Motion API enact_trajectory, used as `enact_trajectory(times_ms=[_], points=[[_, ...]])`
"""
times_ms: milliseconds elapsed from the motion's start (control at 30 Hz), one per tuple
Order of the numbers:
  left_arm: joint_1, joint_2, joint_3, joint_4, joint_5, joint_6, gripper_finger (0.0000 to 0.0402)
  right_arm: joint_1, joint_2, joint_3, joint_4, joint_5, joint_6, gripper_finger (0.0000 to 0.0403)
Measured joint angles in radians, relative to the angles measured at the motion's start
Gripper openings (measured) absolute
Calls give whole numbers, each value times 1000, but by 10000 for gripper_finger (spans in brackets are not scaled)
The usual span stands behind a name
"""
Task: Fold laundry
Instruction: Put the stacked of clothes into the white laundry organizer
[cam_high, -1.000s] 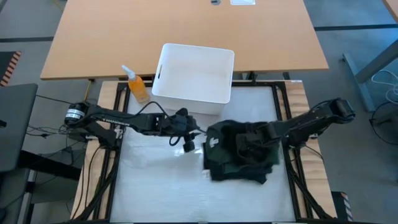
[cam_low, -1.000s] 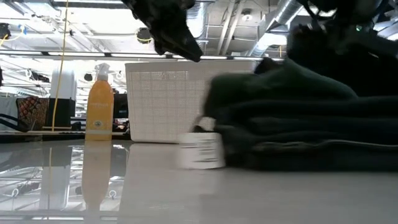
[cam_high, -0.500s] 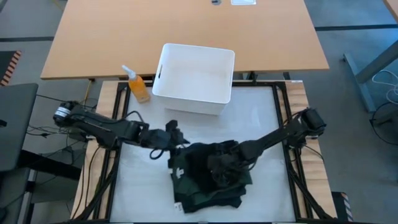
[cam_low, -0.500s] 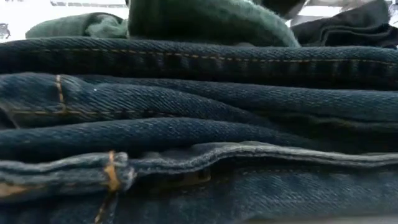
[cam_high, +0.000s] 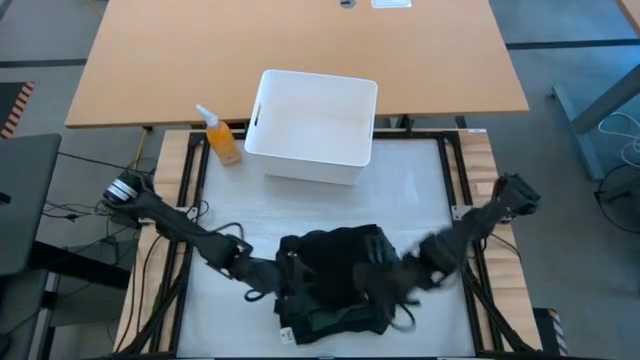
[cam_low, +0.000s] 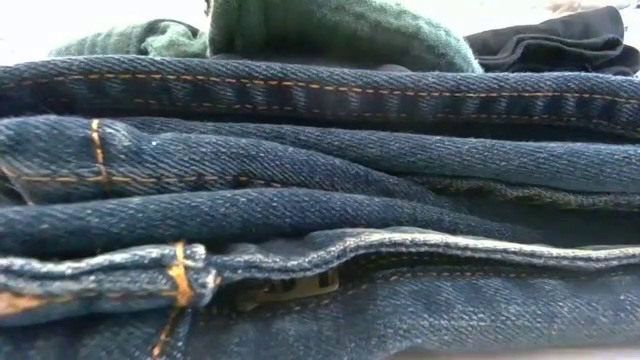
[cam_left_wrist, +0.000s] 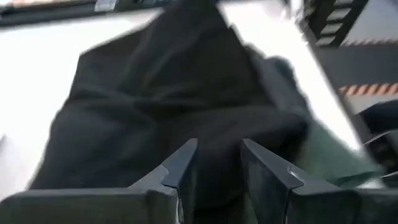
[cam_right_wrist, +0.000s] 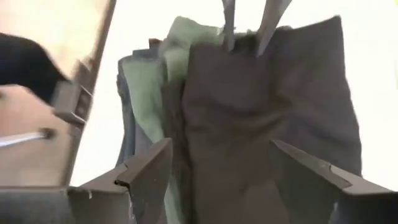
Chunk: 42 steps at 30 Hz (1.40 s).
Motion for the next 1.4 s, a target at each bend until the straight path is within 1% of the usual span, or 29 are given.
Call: enact_trajectory(times_ms=[133,200,300,400,533,667,767,900,967,1033,1100,1167,1200,1233,1300,1400], points=[[23,53,-1,-35,-8,-6,109,104,-1,-168,111,193,87,290],[35,69,-1,-52,7,-31,109,128,-3,-262,209,242,132,290],[41,72,-1,-104,60,-78,109,146,-1,-379,280,225,245,290],[28,66,0,-164,83,-132,109,173,-2,-444,298,223,355,290],[2,69,1,-199,102,-204,109,212,-3,-485,303,230,434,290],[-18,77,-6,-221,106,-265,109,236,-3,-500,350,246,445,290],[-30,67,-8,-287,105,-272,109,247,-10,-484,359,246,400,290],[-40,-5,43,-401,114,-284,109,258,-69,-436,354,245,314,290],[-41,-46,76,-429,87,-263,109,263,-107,-421,360,255,270,290],[-45,-84,102,-448,22,-223,109,263,-138,-420,372,296,236,290],[-49,-109,113,-427,-67,-175,109,260,-153,-420,405,358,196,290],[-43,-119,109,-371,-179,-117,109,249,-146,-434,499,416,126,290],[-32,-119,106,-342,-221,-91,109,236,-131,-446,563,424,80,290],[-17,-114,97,-322,-237,-69,109,221,-108,-458,634,427,30,290],[26,-94,69,-284,-210,-41,109,190,-42,-468,750,422,-57,290],[89,-49,35,-247,-116,-10,109,145,58,-468,921,418,-182,290]])
